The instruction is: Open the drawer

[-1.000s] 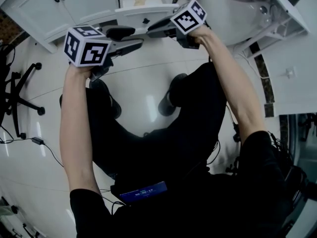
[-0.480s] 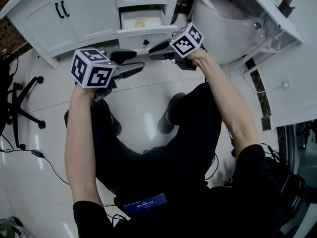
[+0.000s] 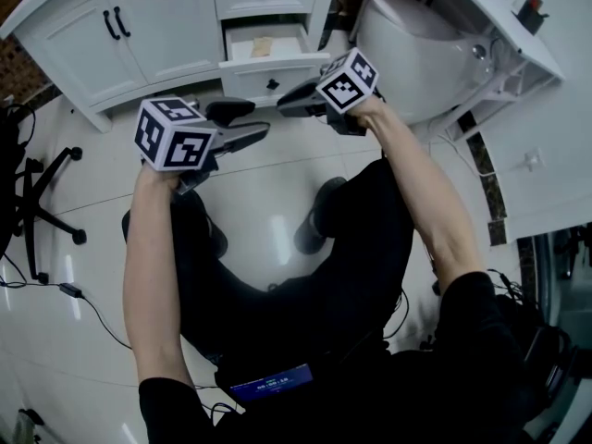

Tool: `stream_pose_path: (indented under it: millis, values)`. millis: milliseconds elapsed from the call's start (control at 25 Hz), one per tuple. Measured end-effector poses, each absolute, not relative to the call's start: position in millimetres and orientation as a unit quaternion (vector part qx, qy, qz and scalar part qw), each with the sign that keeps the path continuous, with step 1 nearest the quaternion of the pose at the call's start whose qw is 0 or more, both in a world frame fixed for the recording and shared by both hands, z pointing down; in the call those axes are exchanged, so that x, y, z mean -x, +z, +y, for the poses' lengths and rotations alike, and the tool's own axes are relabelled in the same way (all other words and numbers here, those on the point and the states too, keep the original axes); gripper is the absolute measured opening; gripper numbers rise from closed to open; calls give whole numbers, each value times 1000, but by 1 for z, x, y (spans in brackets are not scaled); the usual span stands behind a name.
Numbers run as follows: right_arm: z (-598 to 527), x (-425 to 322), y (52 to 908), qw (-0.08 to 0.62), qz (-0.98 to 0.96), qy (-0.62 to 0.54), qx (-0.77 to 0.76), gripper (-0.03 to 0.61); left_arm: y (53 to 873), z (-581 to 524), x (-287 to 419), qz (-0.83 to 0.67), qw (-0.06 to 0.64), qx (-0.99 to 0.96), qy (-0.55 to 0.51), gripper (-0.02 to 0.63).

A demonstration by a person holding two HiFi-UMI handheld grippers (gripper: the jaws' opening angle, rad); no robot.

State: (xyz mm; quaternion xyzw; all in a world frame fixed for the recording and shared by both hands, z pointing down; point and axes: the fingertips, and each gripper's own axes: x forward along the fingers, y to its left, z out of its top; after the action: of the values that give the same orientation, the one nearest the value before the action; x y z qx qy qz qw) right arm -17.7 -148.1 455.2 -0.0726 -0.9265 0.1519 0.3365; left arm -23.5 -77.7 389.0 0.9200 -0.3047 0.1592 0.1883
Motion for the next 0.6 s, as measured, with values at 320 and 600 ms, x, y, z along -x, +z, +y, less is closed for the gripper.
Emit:
stream_pose_path:
  millis: [320, 600]
  values:
    - [-149, 16, 459, 336, -925, 163, 75, 77, 390, -79, 23, -305, 190, -919, 161, 215]
    - [-148, 16, 458, 334, -925, 163, 76, 77, 390, -78, 23, -306, 189, -919, 161, 215]
